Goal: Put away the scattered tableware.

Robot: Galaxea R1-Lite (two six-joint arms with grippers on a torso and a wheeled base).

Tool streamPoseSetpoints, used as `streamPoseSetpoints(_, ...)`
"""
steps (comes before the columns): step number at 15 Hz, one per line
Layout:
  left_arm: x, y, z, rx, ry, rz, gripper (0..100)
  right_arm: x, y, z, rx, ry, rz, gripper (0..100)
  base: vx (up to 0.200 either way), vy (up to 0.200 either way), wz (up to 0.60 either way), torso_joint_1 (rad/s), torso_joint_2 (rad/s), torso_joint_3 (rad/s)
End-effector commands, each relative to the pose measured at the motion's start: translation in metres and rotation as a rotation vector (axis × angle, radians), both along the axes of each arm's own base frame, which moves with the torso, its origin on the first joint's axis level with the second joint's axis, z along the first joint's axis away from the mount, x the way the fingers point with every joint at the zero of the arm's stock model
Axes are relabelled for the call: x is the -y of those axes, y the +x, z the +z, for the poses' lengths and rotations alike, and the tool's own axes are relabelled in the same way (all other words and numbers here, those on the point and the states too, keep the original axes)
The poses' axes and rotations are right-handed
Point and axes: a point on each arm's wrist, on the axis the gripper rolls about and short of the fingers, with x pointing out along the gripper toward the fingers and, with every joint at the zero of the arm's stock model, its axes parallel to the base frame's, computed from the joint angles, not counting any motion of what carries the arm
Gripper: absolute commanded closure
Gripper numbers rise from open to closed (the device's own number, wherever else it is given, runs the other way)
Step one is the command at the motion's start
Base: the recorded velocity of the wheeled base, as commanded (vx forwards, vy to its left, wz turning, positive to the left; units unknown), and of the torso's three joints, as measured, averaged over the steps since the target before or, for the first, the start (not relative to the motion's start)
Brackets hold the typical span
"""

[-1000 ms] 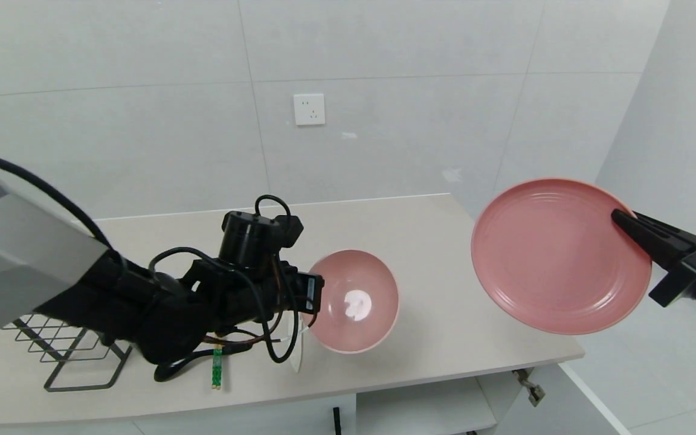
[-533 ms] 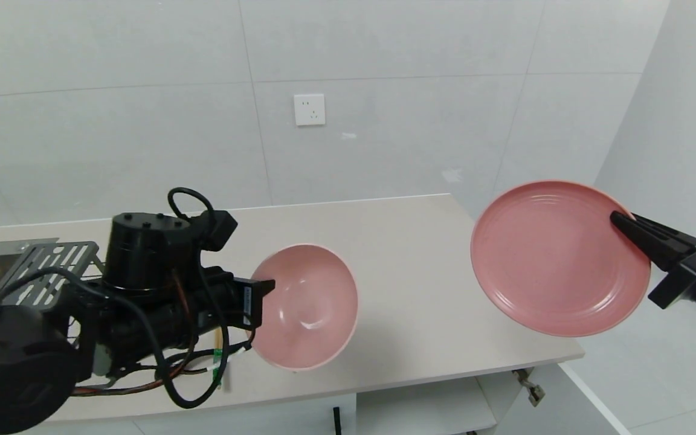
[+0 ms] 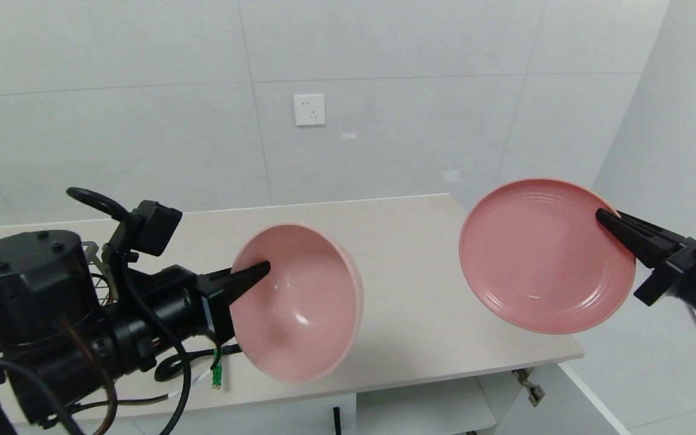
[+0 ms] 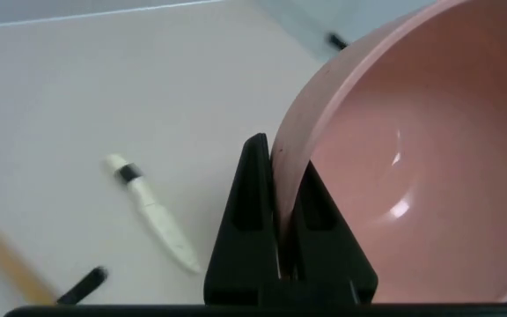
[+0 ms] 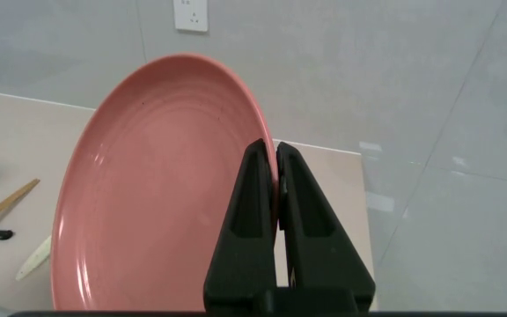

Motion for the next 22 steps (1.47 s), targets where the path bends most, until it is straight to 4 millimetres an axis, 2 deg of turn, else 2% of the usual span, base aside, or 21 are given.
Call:
streamPoseSetpoints(1, -0.012, -0.022, -0.003, 0.028, -0.038, -0.106, 100, -0.01, -0.001, -0.001, -0.021, 0.034, 0.057, 100, 0.0, 0.0, 0.0, 0.0, 0.0, 0.0)
streamPoseSetpoints(3, -0.02, -0.034, 0.0, 0.09, -0.069, -0.16, 100, -0.024, -0.012, 0.001, -0.027, 0.075, 0.153, 100, 0.0, 0.0, 0.0, 0.0, 0.0, 0.0)
streamPoseSetpoints(5, -0.023, -0.039, 0.006, 0.122, -0.091, -0.156, 100, -0.031, -0.026, -0.007, -0.059, 0.067, 0.211, 100, 0.0, 0.0, 0.0, 0.0, 0.0, 0.0)
streamPoseSetpoints(8, -0.029, -0.039, 0.003, 0.1, -0.102, -0.089, 100, -0.03, -0.03, -0.006, -0.044, 0.059, 0.212, 100, 0.0, 0.0, 0.0, 0.0, 0.0, 0.0)
streamPoseSetpoints(11, -0.03, -0.024, -0.004, 0.053, -0.058, 0.103, 100, -0.031, -0.03, -0.003, -0.003, 0.064, 0.217, 100, 0.0, 0.0, 0.0, 0.0, 0.0, 0.0)
streamPoseSetpoints(12, -0.026, -0.015, -0.007, 0.021, -0.012, 0.164, 100, -0.032, -0.031, -0.004, 0.005, 0.067, 0.225, 100, 0.0, 0.0, 0.0, 0.0, 0.0, 0.0)
streamPoseSetpoints(13, -0.022, -0.003, -0.015, -0.057, 0.07, 0.311, 100, -0.039, -0.032, 0.0, 0.035, 0.093, 0.267, 100, 0.0, 0.0, 0.0, 0.0, 0.0, 0.0)
streamPoseSetpoints(14, -0.016, -0.001, -0.019, -0.086, 0.083, 0.324, 100, -0.04, -0.031, -0.001, 0.033, 0.101, 0.272, 100, 0.0, 0.0, 0.0, 0.0, 0.0, 0.0)
streamPoseSetpoints(17, -0.004, -0.019, -0.024, -0.077, 0.126, 0.266, 100, -0.04, -0.025, -0.007, 0.012, 0.092, 0.252, 100, 0.0, 0.0, 0.0, 0.0, 0.0, 0.0)
streamPoseSetpoints(22, -0.007, -0.025, -0.019, 0.009, 0.076, 0.276, 100, -0.039, -0.027, -0.008, 0.028, 0.08, 0.25, 100, 0.0, 0.0, 0.0, 0.0, 0.0, 0.0)
